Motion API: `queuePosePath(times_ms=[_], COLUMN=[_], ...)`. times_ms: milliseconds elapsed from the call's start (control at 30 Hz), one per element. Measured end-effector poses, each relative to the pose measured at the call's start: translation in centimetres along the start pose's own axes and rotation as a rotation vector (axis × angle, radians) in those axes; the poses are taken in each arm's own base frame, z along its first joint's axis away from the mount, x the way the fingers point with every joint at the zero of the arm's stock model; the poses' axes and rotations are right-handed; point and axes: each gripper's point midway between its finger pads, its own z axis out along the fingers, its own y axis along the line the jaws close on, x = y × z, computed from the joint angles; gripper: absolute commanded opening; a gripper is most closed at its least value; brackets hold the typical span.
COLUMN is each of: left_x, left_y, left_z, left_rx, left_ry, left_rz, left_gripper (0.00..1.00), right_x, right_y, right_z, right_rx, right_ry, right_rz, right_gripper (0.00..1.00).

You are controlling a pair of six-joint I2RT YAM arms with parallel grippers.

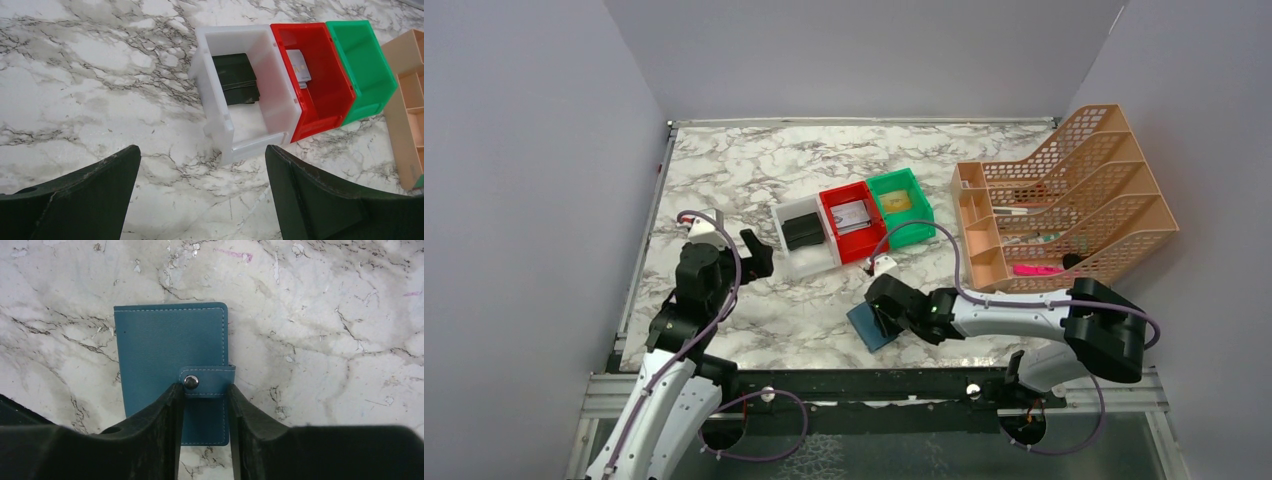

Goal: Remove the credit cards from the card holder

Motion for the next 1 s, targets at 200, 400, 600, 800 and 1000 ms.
queuePosePath(times_ms=[200,400,600,800,1000], left_x=[0.7,1.1,0.5,1.6,2.6], left_y=[0.5,1.0,2.0,1.8,1.2], left_z=[0.8,1.2,1.0,1.5,1.6], left_rx=[-0.028,-0.048,-0.097,-0.111,-0.088], left_ry=[0.039,0.044,-0.002,0.037,0.081], left_rz=[0.002,0.012,0.012,0.029,0.050], left_gripper=[0.99,0.99,0.99,0.99,0.99], right_x=[-0.1,-2.4,-5.6,-4.8,-0.2], right_y=[0.1,2.0,3.9,3.6,1.4], right_z=[-0.4,-2.0,-3.8,-4.2,-4.0], right_rx=[-0.011,-0.082,-0.100,-0.092,-0.049], right_ry=[0.002,-0.005,0.030,0.066,0.135], right_rz=[-0.013,0.001,0.037,0.053,0.098], right_gripper=[0.22,0.18,0.27,0.42,0.44])
